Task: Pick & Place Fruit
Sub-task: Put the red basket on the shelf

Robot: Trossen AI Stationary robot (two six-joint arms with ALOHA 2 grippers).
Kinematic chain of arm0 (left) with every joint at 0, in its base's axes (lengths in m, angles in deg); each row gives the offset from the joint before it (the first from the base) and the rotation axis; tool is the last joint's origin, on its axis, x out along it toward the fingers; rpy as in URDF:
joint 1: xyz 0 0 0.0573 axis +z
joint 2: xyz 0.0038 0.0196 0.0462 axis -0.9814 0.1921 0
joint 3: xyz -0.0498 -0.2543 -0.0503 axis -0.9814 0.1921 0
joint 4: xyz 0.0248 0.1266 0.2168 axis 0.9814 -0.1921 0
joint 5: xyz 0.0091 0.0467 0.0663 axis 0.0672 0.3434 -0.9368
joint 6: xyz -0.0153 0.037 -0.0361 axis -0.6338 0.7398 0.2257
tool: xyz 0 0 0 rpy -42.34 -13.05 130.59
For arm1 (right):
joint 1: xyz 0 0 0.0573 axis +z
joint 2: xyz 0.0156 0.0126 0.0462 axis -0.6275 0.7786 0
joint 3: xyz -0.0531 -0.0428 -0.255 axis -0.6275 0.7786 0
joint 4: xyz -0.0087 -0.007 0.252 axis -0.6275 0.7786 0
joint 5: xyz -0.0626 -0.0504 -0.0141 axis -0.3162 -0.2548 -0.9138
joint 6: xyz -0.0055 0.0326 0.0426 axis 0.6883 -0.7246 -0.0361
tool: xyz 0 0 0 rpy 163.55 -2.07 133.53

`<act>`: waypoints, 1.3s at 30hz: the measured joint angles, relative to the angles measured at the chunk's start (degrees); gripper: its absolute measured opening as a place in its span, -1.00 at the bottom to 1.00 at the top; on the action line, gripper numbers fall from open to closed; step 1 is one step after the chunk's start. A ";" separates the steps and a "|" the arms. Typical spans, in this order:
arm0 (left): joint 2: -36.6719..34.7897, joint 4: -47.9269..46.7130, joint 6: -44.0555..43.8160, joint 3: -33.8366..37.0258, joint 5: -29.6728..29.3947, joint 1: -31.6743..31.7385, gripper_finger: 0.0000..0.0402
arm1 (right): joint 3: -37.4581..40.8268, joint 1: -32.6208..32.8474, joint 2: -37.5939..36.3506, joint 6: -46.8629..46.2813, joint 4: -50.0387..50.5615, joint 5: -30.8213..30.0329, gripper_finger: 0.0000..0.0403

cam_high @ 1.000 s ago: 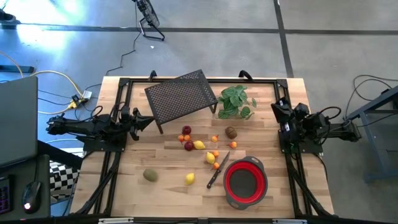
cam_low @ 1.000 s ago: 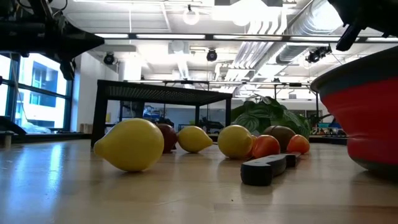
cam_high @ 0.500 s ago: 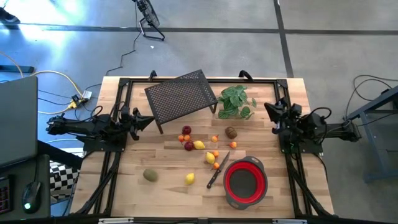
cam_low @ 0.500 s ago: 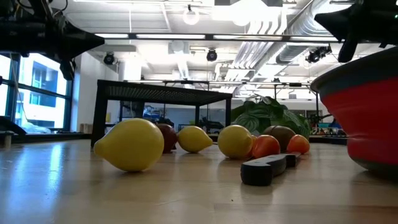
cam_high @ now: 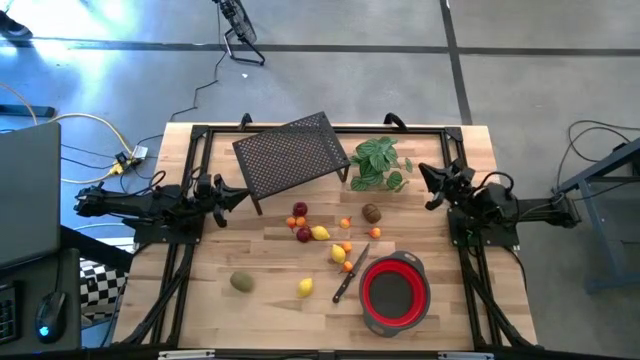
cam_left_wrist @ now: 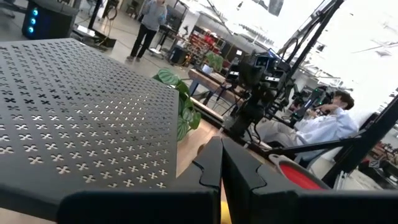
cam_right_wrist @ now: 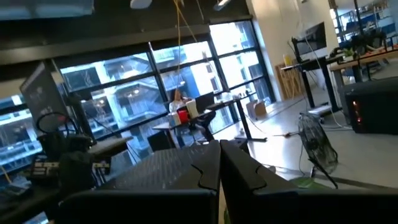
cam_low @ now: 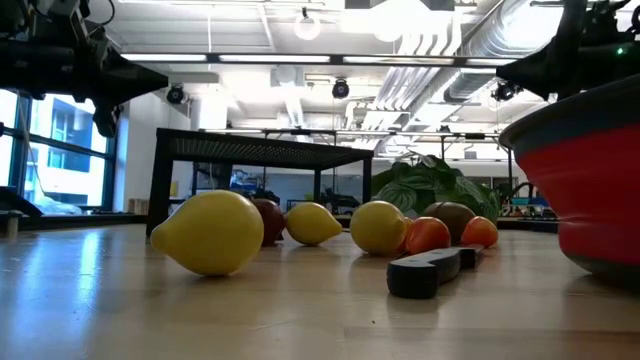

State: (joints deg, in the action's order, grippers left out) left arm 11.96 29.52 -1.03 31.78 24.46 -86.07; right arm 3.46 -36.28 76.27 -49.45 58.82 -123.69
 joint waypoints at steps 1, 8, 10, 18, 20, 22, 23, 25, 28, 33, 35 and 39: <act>0.00 -0.42 0.02 0.00 -0.05 0.01 -1.00 | 0.00 0.00 -0.01 0.01 0.55 -0.01 -0.99; 0.00 -1.81 -0.28 0.00 -0.30 0.01 -1.00 | 0.00 0.02 0.01 0.33 3.02 0.31 -0.99; 0.00 -1.73 -0.28 0.00 -0.30 0.01 -1.00 | 0.00 0.00 0.01 0.34 3.64 0.57 -0.99; 0.00 -1.71 -0.35 0.00 -0.28 0.01 -1.00 | -2.36 0.02 0.53 1.69 7.72 5.06 -0.99; 0.00 -1.72 -0.37 0.00 -0.28 -0.01 -1.00 | -3.51 0.02 1.09 1.88 8.30 6.77 -0.99; 0.00 -1.71 -0.38 0.00 -0.28 0.01 -1.00 | -4.50 0.02 2.10 1.88 9.23 8.01 -0.99; 0.00 -1.71 -0.38 0.00 -0.28 0.01 -1.00 | -4.96 0.02 2.65 1.89 9.43 8.59 -0.99; 0.00 -1.73 -0.37 0.00 -0.28 0.01 -1.00 | -6.06 0.02 3.99 1.90 9.96 9.70 -0.99; 0.00 -1.71 -0.37 0.00 -0.27 0.01 -1.00 | -8.56 0.02 6.95 1.94 12.58 11.82 -0.99; 0.00 -1.71 -0.39 0.00 -0.26 0.01 -1.00 | -14.10 0.04 13.68 3.51 17.24 15.16 -0.99; 0.00 -1.71 -0.39 0.00 -0.26 0.01 -1.00 | -16.50 0.04 16.81 4.19 19.19 16.52 -0.99; 0.00 -1.74 -0.40 0.00 -0.26 0.01 -1.00 | -21.17 0.07 22.52 4.87 22.74 20.54 -0.99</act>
State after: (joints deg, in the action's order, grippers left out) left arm 11.96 27.78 -1.43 31.78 24.20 -86.06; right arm -17.71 -36.21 98.79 -44.58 81.56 -103.14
